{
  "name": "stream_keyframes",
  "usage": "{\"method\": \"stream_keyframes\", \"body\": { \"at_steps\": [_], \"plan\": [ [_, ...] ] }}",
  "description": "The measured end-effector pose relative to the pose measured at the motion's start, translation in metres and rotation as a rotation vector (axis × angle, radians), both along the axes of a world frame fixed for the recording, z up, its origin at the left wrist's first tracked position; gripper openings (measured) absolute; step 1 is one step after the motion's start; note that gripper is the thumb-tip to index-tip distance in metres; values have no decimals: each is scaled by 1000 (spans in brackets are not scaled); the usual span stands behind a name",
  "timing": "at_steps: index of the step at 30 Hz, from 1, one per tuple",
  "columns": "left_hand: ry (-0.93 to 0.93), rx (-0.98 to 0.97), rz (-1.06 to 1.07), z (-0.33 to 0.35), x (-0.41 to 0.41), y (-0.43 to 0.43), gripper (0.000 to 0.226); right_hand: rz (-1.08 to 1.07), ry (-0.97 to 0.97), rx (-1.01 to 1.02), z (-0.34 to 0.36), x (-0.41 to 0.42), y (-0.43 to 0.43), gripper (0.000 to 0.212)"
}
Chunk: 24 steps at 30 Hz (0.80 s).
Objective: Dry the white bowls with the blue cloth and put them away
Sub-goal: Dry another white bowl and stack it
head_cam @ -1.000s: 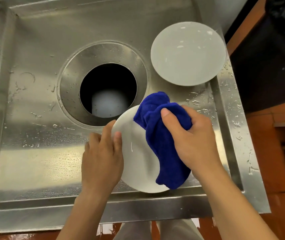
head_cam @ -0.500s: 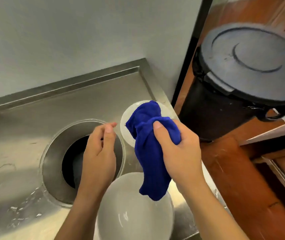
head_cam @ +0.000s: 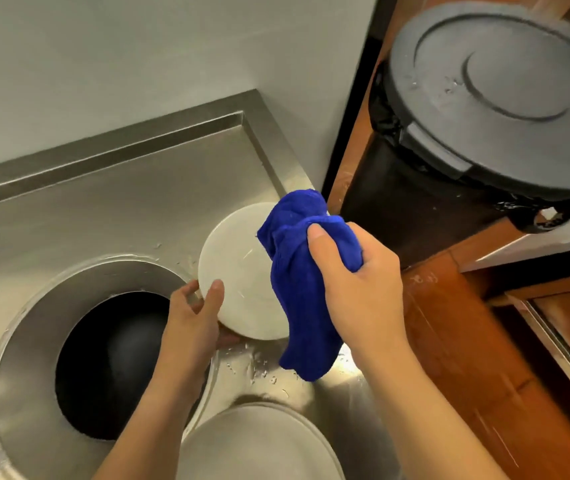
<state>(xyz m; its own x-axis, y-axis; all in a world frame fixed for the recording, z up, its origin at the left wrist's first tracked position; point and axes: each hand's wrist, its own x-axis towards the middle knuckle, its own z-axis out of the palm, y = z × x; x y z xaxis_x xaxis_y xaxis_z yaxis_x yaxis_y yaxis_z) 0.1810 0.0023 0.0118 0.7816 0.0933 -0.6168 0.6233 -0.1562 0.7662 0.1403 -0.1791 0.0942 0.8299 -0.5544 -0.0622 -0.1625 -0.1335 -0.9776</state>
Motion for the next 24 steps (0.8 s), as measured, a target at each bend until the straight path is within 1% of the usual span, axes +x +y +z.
{"method": "stream_keyframes", "body": {
  "at_steps": [1,3,4,6,8,10,11,12,13,15,17,19,20,21,22,23,24],
  "plan": [
    [39,-37,3,-6,2,0,42,-3,20,-4,-9,4,0,31],
    [129,-147,10,-11,8,-3,22,-21,46,-11,-20,9,-2,29],
    [173,-209,27,-12,11,-5,19,-28,56,-13,-26,10,-3,27],
    [228,-295,83,-13,15,-9,26,-46,74,-22,-32,11,-5,21],
    [223,-290,108,-14,19,-12,30,-41,109,-49,-38,12,-6,15],
    [192,-314,115,-10,19,-12,26,-19,164,-147,-45,12,-7,10],
    [169,-351,123,-4,17,-10,24,3,208,-191,-47,13,-7,5],
    [144,-383,124,2,14,-8,25,25,248,-238,-49,14,-6,10],
    [107,-404,117,11,12,-4,32,39,268,-273,-49,17,-2,18],
    [19,-424,72,28,6,0,50,59,244,-341,-42,29,8,23],
    [-51,-446,20,50,1,3,57,156,157,-298,-26,46,31,24],
    [-93,-482,13,68,-1,7,57,343,95,-171,-7,56,57,20],
    [-116,-488,43,76,-1,12,55,457,104,-150,-1,56,66,18],
    [-147,-477,89,84,-1,21,53,574,144,-177,4,53,72,20],
    [-183,-451,134,91,-1,30,50,680,202,-250,5,48,73,23],
    [-224,-418,170,99,-1,41,50,754,251,-353,6,42,70,24],
    [-257,-394,192,105,-3,50,53,765,274,-482,6,39,63,21]
  ]
}}
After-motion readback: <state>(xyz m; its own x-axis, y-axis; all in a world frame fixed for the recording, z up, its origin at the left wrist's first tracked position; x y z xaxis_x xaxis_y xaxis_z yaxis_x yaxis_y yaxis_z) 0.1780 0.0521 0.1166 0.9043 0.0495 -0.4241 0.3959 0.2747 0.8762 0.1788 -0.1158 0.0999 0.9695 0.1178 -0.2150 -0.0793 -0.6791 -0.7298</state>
